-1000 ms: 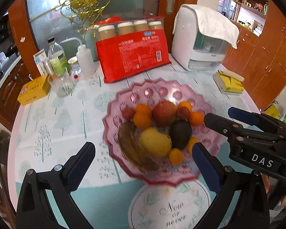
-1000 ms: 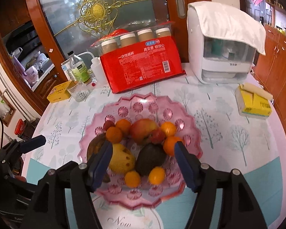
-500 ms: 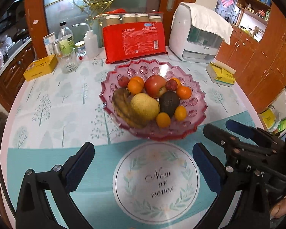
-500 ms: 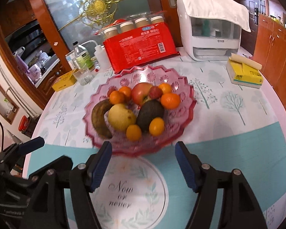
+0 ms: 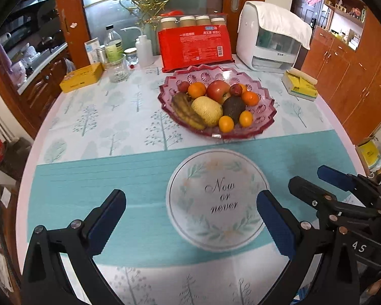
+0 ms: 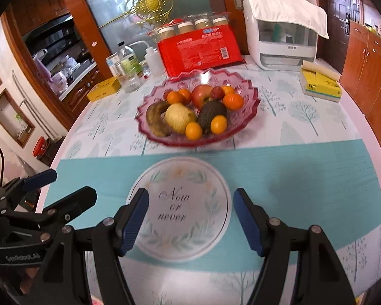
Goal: Organize fruits
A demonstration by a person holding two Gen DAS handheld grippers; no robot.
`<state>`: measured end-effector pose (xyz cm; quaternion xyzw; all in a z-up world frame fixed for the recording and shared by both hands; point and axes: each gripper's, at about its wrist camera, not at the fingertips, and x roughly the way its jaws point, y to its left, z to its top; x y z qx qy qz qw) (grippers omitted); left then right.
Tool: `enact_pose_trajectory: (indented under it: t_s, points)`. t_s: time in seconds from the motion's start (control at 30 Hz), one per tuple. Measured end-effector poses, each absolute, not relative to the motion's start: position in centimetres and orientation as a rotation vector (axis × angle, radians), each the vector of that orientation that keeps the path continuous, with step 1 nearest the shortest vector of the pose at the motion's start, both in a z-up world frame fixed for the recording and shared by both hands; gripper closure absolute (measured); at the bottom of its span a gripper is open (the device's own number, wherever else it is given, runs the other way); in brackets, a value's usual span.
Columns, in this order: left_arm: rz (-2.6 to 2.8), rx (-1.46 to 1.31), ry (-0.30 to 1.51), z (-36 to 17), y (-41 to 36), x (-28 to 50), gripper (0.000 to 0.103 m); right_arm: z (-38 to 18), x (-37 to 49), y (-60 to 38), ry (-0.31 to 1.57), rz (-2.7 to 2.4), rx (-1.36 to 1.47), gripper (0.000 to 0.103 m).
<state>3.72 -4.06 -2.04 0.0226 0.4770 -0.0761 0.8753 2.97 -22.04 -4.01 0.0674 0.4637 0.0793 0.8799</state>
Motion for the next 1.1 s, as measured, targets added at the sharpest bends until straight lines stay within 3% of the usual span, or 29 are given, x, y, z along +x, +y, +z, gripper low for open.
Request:
enact_pose_trajectory:
  t_s: [1.1]
  points:
    - [-0.03,0.007,1.001,0.0,-1.5,-0.3,0.001,-0.5,-1.8,-20.0,0.914,0.211,0.099,0.033]
